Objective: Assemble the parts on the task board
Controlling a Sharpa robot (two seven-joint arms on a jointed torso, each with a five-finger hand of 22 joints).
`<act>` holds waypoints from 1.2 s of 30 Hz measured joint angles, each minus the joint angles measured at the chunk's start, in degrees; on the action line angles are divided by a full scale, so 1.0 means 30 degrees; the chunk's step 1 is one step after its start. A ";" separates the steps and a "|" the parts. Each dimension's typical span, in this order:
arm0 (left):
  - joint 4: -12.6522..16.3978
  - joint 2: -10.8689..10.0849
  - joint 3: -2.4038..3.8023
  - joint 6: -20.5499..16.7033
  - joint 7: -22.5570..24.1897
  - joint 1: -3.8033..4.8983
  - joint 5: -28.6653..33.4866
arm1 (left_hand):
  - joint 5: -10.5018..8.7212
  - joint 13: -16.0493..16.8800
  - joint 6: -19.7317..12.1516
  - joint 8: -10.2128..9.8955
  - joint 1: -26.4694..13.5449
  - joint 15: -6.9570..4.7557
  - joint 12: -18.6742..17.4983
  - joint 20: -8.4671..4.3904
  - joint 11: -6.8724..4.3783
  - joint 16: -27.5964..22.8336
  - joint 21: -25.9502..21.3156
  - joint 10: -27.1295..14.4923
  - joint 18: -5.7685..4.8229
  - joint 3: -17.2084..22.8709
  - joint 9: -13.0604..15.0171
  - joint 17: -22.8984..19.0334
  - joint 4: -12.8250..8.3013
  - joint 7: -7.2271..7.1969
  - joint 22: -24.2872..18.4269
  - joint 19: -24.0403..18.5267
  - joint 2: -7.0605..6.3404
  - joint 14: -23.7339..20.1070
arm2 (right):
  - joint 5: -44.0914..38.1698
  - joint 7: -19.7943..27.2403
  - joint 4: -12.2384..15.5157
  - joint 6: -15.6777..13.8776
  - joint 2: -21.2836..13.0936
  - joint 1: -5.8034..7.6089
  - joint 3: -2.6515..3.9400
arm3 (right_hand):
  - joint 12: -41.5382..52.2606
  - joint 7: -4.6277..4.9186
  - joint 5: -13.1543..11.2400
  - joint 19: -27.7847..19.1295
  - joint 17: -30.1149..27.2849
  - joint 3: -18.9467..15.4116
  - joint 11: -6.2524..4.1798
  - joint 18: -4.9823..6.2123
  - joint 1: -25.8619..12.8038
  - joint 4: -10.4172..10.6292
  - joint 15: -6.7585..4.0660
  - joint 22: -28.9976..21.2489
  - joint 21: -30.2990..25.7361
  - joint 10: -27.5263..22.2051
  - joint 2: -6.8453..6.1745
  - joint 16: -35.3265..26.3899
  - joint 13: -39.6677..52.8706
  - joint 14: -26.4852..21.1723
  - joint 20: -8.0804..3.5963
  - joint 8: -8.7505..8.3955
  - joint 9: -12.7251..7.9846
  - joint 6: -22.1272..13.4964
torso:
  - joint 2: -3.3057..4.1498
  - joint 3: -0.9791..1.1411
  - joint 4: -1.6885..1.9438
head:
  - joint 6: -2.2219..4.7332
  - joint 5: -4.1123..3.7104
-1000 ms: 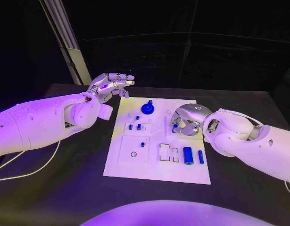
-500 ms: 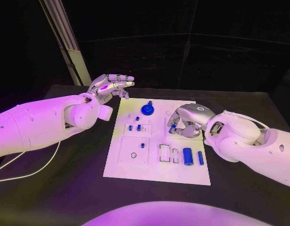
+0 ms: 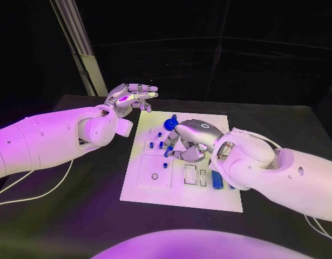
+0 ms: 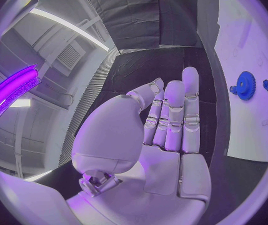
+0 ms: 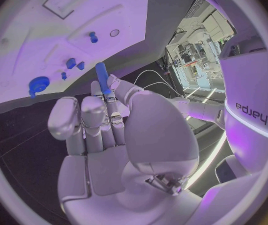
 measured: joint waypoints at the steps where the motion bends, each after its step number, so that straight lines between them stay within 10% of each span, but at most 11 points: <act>1: 0.0000 0.0007 0.0000 0.0003 0.0000 0.0000 0.0000 | 0.0000 0.0000 0.0000 0.0000 0.0000 0.0000 0.0000 0.0000 0.0000 0.0000 0.0000 0.0000 0.0000 0.0000 0.0000 -0.0016 0.0000 0.0000 -0.0001 0.0000 0.0000 0.0000 | 0.0041 0.0080 -0.0122 -0.0001 0.0198 -0.0022 -0.0028 | -0.0012 0.0000 0.0000 0.0000 0.0015 0.0030 0.0000 0.0001 -0.0001 -0.0030 0.0000 0.0000 0.0000 0.0000 -0.0001 0.0052 0.0000 -0.0001 0.0000 0.0000 0.0000 0.0000 | 0.0000 -0.0002 0.0000 | -0.0013 0.0026; 21: -0.0038 0.0184 0.0001 0.0055 -0.0004 0.0000 0.0000 | 0.0000 0.0003 0.0000 0.0000 0.0000 0.0000 0.0000 0.0000 0.0000 0.0000 0.0000 0.0001 0.0001 0.0001 0.0000 -0.0019 0.0001 0.0000 0.0003 0.0000 0.0000 0.0000 | 0.0364 0.1044 -0.2286 0.0798 0.2281 -0.0443 -0.1508 | -0.0123 0.0135 0.0094 -0.0001 0.0012 0.0097 -0.0075 0.0000 0.0026 -0.0097 0.0000 0.0021 0.0000 -0.0075 0.0026 0.0065 0.0026 -0.0001 0.0000 -0.0101 -0.0016 -0.0136 | -0.0004 -0.0002 -0.0035 | -0.0249 0.0489; 36: -0.0083 0.0258 0.0002 0.0091 -0.0008 0.0002 0.0000 | 0.0000 0.0004 -0.0069 0.0000 0.0000 0.0000 0.0097 -0.0001 0.0000 0.0000 -0.0078 0.0001 0.0001 0.0001 0.0000 -0.0063 0.0002 0.0068 0.0004 0.0000 0.0000 0.0000 | 0.0256 0.1164 -0.2694 0.1338 0.2710 -0.0491 -0.1722 | -0.0258 0.0135 0.0083 -0.0002 -0.0006 0.0145 -0.0074 0.0000 0.0079 -0.0145 0.0000 -0.0006 0.0000 -0.0074 0.0079 0.0065 0.0007 -0.0002 0.0000 -0.0101 -0.0032 -0.0136 | -0.0004 0.0007 -0.0035 | -0.0308 0.0568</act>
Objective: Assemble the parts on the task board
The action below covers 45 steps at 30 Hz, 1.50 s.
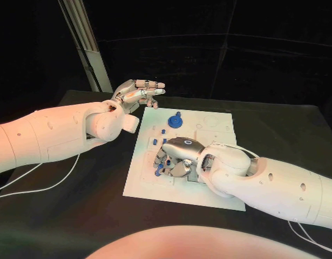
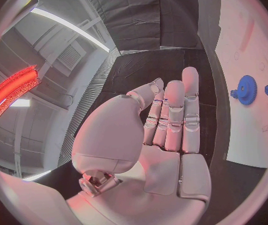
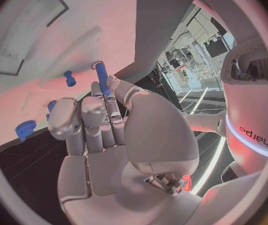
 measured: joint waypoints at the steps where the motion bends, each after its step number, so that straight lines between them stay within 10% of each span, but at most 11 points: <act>1: -0.0002 0.0000 0.0000 0.0002 0.0000 0.0001 0.0000 | 0.0000 0.0001 0.0000 0.0000 0.0000 0.0000 0.0000 0.0001 0.0000 0.0000 0.0000 0.0000 -0.0001 0.0000 0.0000 0.0000 0.0000 0.0000 0.0001 0.0000 0.0000 0.0000 | -0.0034 -0.0001 -0.0018 0.0002 0.0021 -0.0003 -0.0001 | -0.0002 0.0000 0.0008 -0.0001 0.0000 0.0000 0.0000 0.0000 0.0001 0.0000 0.0000 0.0000 0.0000 0.0000 0.0001 0.0000 0.0000 0.0001 0.0000 0.0000 0.0000 0.0000 | 0.0000 0.0000 0.0000 | -0.0002 -0.0002; 34: -0.0001 -0.0007 0.0000 0.0090 -0.0049 0.0001 0.0000 | 0.0000 -0.0010 0.0001 0.0000 0.0000 0.0026 0.0000 0.0001 0.0016 0.0000 0.0001 -0.0016 -0.0001 0.0000 -0.0001 -0.0003 0.0000 0.0000 -0.0011 0.0000 0.0000 -0.0025 | -0.1876 -0.0738 -0.0092 0.0566 0.0521 -0.0067 -0.0139 | -0.0247 0.0170 0.0062 -0.0178 -0.0315 -0.0009 -0.0088 0.0001 0.0017 0.0008 0.0177 -0.0248 0.0000 -0.0258 0.0016 -0.0010 -0.0019 -0.0178 0.0176 -0.0387 -0.0106 -0.0530 | -0.0009 -0.0009 0.0000 | -0.0070 0.0070; 45: -0.0002 -0.0013 0.0000 0.0139 -0.0088 0.0001 0.0000 | 0.0000 -0.0009 0.0001 0.0000 0.0000 0.0068 -0.0001 0.0064 0.0000 0.0000 0.0001 -0.0139 -0.0002 0.0001 0.0000 -0.0078 0.0000 0.0000 -0.0009 -0.0063 0.0000 -0.0069 | -0.1980 -0.0557 0.0011 0.0195 0.0448 -0.0084 -0.0238 | -0.1002 0.0550 0.0735 -0.2886 -0.3029 -0.2128 0.0723 0.0310 -0.1526 0.0684 0.0884 -0.4663 -0.2682 -0.4355 -0.1214 -0.2081 -0.0541 -0.1370 0.0839 -0.0792 -0.0399 -0.3439 | -0.0013 -0.0009 0.0000 | -0.0059 0.0071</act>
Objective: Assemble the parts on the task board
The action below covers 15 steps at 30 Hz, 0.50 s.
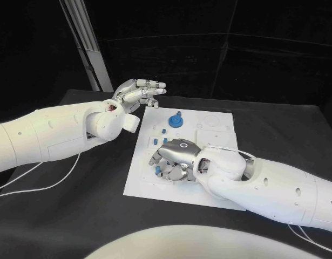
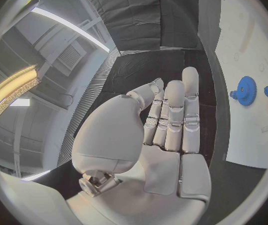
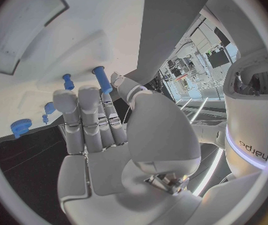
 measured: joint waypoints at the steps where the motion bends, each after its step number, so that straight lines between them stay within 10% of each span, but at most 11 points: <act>1: -0.0001 -0.0001 0.0000 0.0005 -0.0007 0.0000 0.0000 | 0.0000 0.0000 0.0000 0.0000 0.0000 0.0000 0.0000 0.0002 0.0000 0.0000 0.0000 0.0000 0.0001 0.0000 0.0000 -0.0006 0.0000 0.0000 0.0000 -0.0002 0.0000 0.0000 | 0.0016 0.0040 0.0029 -0.0093 -0.0018 0.0000 0.0000 | 0.0072 0.0007 0.0085 -0.0056 -0.0130 -0.0222 0.0006 0.0002 -0.0021 0.0021 0.0002 -0.0184 -0.0144 -0.0142 -0.0021 -0.0094 0.0010 -0.0003 0.0052 0.0000 0.0000 -0.0117 | -0.0002 0.0002 -0.0002 | 0.0005 0.0000; 15: -0.0026 -0.0110 -0.0001 0.0080 -0.0075 -0.0001 0.0001 | 0.0000 0.0003 0.0000 0.0000 0.0000 0.0000 0.0000 0.0002 0.0000 0.0000 0.0000 0.0000 0.0000 0.0000 0.0000 -0.0005 0.0000 0.0000 0.0001 -0.0002 0.0000 0.0000 | 0.1729 0.0540 0.2344 -0.2727 -0.3490 -0.0120 0.0026 | 0.2433 0.0022 0.0740 0.1378 0.1383 -0.1592 -0.0269 -0.0001 -0.0459 0.0721 -0.0212 0.1764 0.0919 0.1850 0.0627 0.1208 0.0495 0.0633 -0.0066 0.0528 0.0247 0.0889 | -0.0037 0.0009 -0.0062 | 0.0194 -0.0350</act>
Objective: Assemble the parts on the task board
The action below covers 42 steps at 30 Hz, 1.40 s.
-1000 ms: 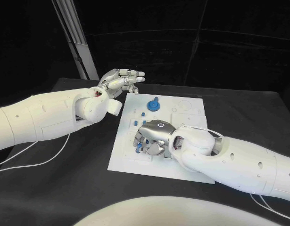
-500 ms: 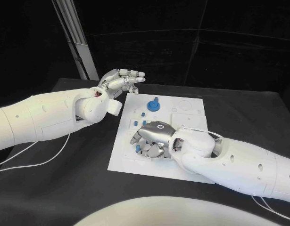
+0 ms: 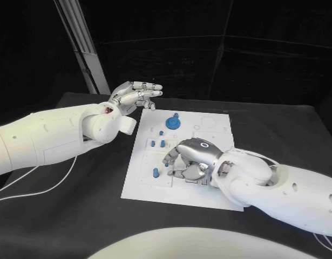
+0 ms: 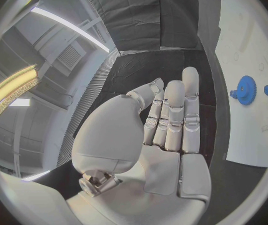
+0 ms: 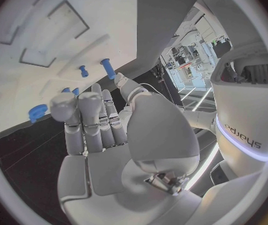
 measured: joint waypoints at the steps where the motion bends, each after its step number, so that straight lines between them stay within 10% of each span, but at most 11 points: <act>1: 0.0002 -0.0027 -0.0002 0.0001 -0.0005 -0.0002 0.0000 | 0.0000 0.0000 0.0000 0.0000 0.0000 0.0000 0.0000 0.0000 0.0000 0.0000 0.0000 0.0000 0.0000 0.0000 0.0000 0.0000 0.0000 0.0000 0.0000 0.0000 0.0000 0.0000 | 0.0449 -0.0032 0.0228 -0.0166 -0.0477 -0.0011 0.0052 | 0.0355 -0.0092 0.0064 0.0327 0.0345 -0.0088 -0.0132 -0.0001 -0.0074 0.0145 -0.0104 0.0516 0.0302 0.0603 0.0063 0.0267 0.0130 0.0106 -0.0064 0.0066 0.0013 0.0124 | -0.0009 -0.0002 -0.0018 | 0.0040 -0.0150; 9: 0.0032 -0.0187 -0.0086 0.0012 -0.0028 -0.0003 0.0002 | 0.0000 -0.0010 0.0000 -0.0001 0.0000 0.0000 0.0000 0.0000 0.0000 0.0000 0.0000 0.0001 -0.0003 0.0000 0.0000 0.0001 0.0000 0.0000 0.0000 0.0000 0.0000 0.0000 | 0.5122 -0.1020 0.2614 -0.0929 -0.4548 0.0033 0.0575 | 0.4652 -0.1025 0.2548 0.2436 0.3591 -0.2712 -0.1230 -0.0772 -0.2247 0.2755 -0.0955 0.4338 0.2634 0.4111 -0.0069 0.2821 0.3493 0.0730 -0.1082 0.0891 0.0096 0.0463 | -0.0143 -0.0016 -0.0282 | 0.0218 -0.0897; 20: 0.0076 -0.0242 -0.0342 0.0021 -0.0046 -0.0003 0.0001 | 0.0000 -0.0015 0.0000 0.0000 0.0000 0.0000 0.0000 0.0000 0.0000 0.0000 0.0001 0.0001 -0.0004 0.0000 -0.0001 0.0003 0.0000 0.0000 0.0002 0.0000 0.0000 0.0000 | 0.6952 -0.4427 0.2907 -0.0310 -0.7041 0.0013 0.0650 | 0.9722 -0.1267 0.1438 0.2743 0.3712 -0.6378 -0.1565 -0.1067 -0.2415 0.5525 -0.1228 0.5568 0.3248 0.3219 0.0200 0.3170 0.9906 0.0739 -0.1244 0.2860 0.0558 0.0489 | -0.0284 0.0029 -0.0646 | 0.0253 -0.1560; 42: 0.0090 -0.0295 -0.0385 0.0088 -0.0058 -0.0009 0.0001 | 0.0000 -0.0011 0.0000 -0.0001 0.0000 0.0000 -0.0001 0.0000 0.0000 0.0000 0.0000 0.0001 -0.0003 0.0000 -0.0001 0.0004 0.0000 0.0000 -0.0012 0.0000 0.0000 0.0001 | 0.3921 -0.8831 0.2746 0.1395 -0.6054 -0.0710 0.0636 | 1.5544 -0.1497 0.1954 0.3361 0.3519 -0.8824 -0.1643 -0.1058 -0.2170 0.5822 -0.1225 0.7010 0.3912 0.4661 0.0620 0.3029 1.7322 0.0737 -0.1326 0.4476 0.1147 -0.0150 | -0.0291 -0.0016 -0.0610 | 0.0104 -0.1893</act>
